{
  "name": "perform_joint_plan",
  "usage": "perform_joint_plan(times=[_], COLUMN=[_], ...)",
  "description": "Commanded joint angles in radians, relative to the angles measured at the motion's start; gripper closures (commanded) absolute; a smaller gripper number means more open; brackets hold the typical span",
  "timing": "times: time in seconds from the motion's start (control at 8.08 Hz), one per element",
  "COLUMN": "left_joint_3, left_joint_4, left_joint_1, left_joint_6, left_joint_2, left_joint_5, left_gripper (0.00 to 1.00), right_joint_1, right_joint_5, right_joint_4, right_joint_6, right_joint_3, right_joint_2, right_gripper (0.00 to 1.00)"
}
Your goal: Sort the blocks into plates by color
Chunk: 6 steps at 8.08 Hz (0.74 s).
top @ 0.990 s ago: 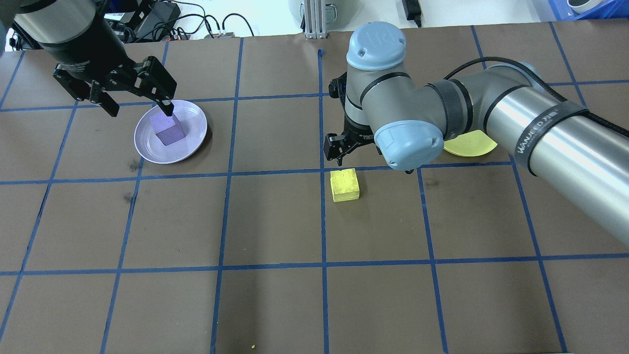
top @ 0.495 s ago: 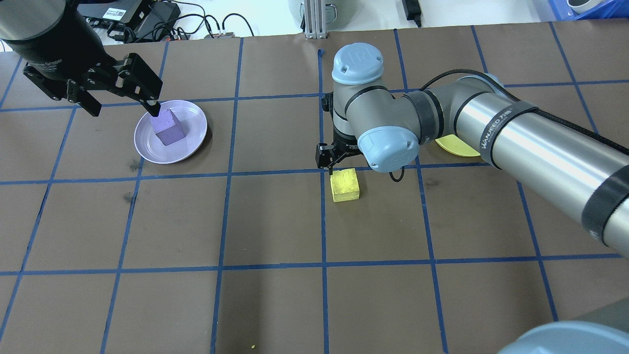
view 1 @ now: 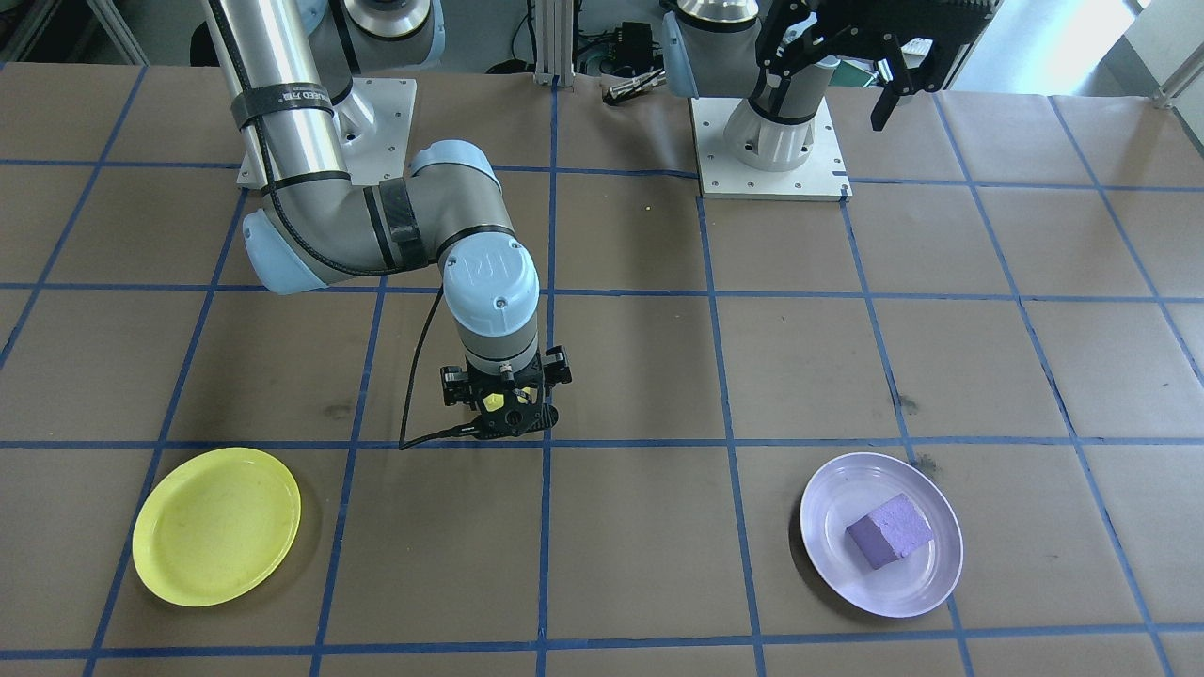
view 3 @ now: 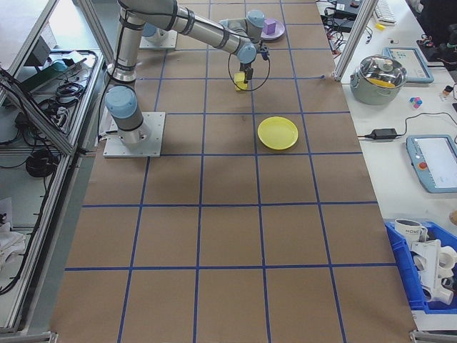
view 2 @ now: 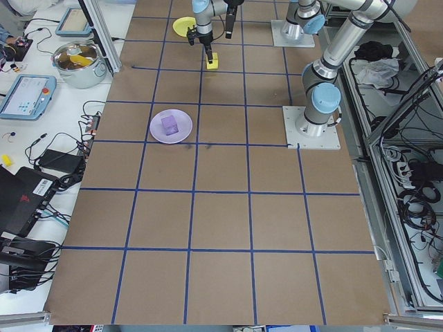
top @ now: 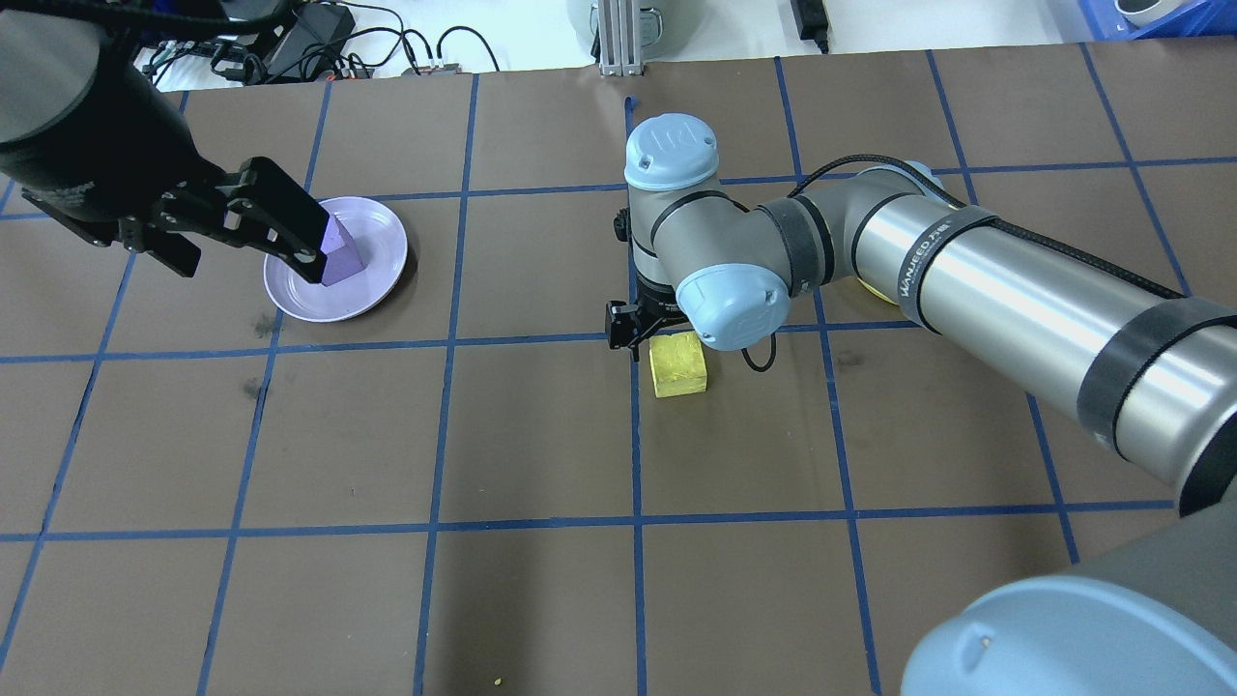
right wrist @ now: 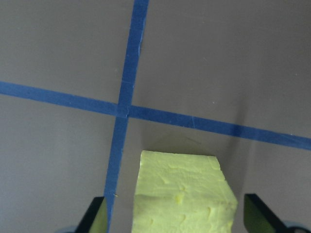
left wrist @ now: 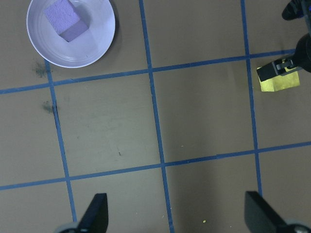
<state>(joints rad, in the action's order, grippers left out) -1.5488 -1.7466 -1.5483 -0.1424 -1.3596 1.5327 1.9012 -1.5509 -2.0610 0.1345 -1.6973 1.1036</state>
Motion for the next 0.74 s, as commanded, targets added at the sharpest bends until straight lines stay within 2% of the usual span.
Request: perform_joint_plan(times=[0.0, 0.12, 0.25, 0.37, 0.49, 0.62], left_joint_3=[-0.037, -0.043, -0.053, -0.048, -0.042, -0.042], left_joint_4=[-0.010, -0.020, -0.005, -0.004, -0.004, -0.004], left_joint_1=[-0.015, -0.015, -0.015, -0.010, -0.004, -0.013], left_joint_6=[0.010, -0.003, -0.002, -0.002, 0.000, 0.003], left_joint_2=[0.030, -0.008, -0.082, -0.134, -0.141, -0.138], left_joint_5=[-0.017, -0.016, -0.022, -0.025, -0.023, -0.025], left_gripper=[0.00, 0.00, 0.00, 0.00, 0.00, 0.00], right_joint_1=[0.001, 0.001, 0.001, 0.001, -0.001, -0.001], right_joint_5=[-0.008, -0.008, -0.012, -0.011, -0.005, 0.002], right_joint_4=[-0.001, -0.014, -0.077, -0.077, -0.076, -0.076], right_joint_6=[-0.004, -0.007, -0.013, -0.013, -0.015, -0.015], right_joint_3=[-0.007, -0.005, -0.002, -0.001, 0.002, 0.007], right_joint_2=[-0.013, -0.024, -0.036, -0.037, -0.028, -0.024], right_gripper=[0.00, 0.00, 0.41, 0.83, 1.00, 1.00])
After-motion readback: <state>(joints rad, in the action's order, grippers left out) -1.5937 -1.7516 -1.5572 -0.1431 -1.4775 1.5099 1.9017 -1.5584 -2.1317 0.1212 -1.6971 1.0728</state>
